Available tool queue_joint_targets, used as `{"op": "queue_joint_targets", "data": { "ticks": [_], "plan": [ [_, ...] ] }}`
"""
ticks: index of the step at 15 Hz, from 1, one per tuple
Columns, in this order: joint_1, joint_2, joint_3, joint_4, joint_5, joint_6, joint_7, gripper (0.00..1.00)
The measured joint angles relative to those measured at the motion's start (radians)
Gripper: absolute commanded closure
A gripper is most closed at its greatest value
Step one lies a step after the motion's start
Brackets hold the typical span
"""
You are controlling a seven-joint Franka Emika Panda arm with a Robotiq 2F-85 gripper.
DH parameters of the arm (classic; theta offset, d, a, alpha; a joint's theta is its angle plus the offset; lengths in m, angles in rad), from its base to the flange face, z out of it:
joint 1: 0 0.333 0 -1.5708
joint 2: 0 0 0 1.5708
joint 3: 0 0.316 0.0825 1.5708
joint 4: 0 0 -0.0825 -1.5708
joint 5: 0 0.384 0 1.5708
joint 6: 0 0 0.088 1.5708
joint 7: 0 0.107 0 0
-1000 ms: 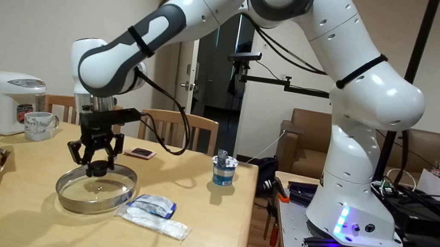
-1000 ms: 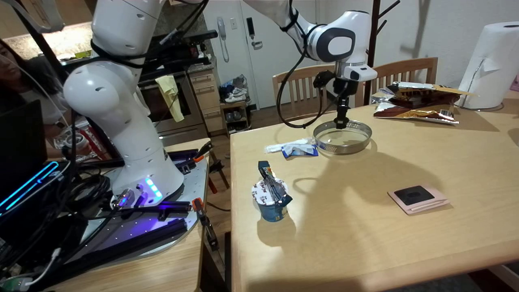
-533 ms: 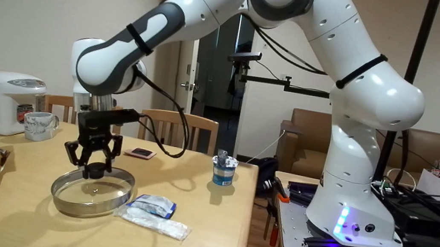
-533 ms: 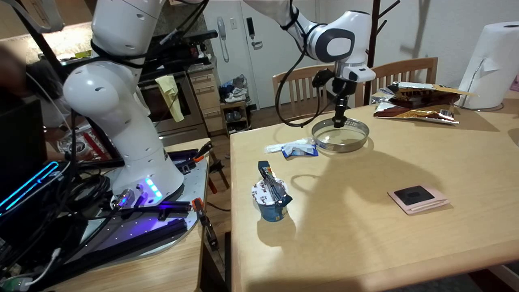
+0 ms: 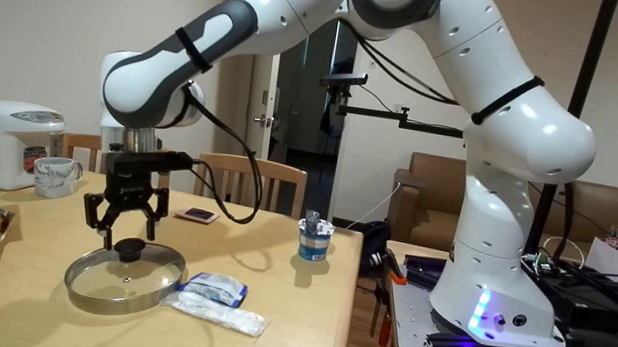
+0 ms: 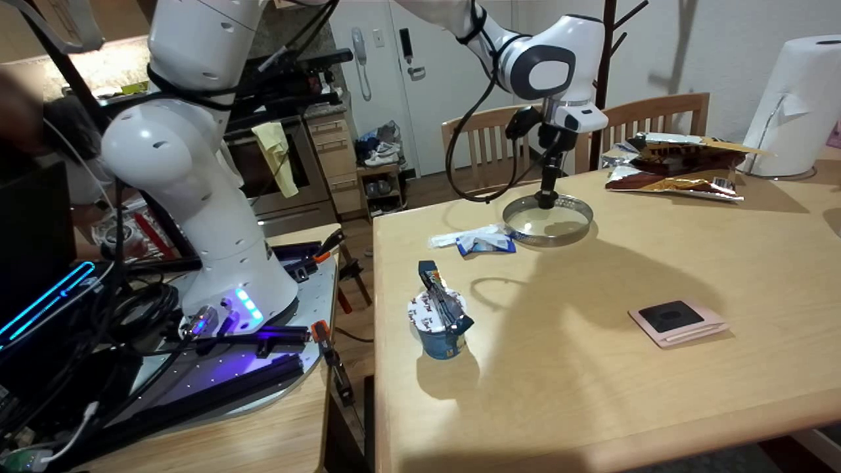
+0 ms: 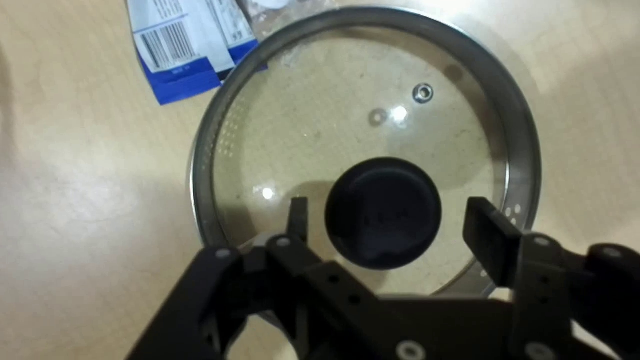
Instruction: Remove the lid from the top of the white and blue objects on the table
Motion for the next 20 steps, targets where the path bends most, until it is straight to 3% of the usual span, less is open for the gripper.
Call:
{"op": "queue_joint_targets", "data": {
  "ticks": [5, 9, 20],
  "plan": [
    [-0.003, 0.001, 0.002, 0.016, 0.022, 0.007, 0.000, 0.00],
    [-0.014, -0.025, 0.000, -0.044, 0.036, 0.005, 0.000, 0.00],
    [-0.007, -0.373, -0.018, -0.353, 0.032, -0.057, 0.062, 0.00]
  ]
}}
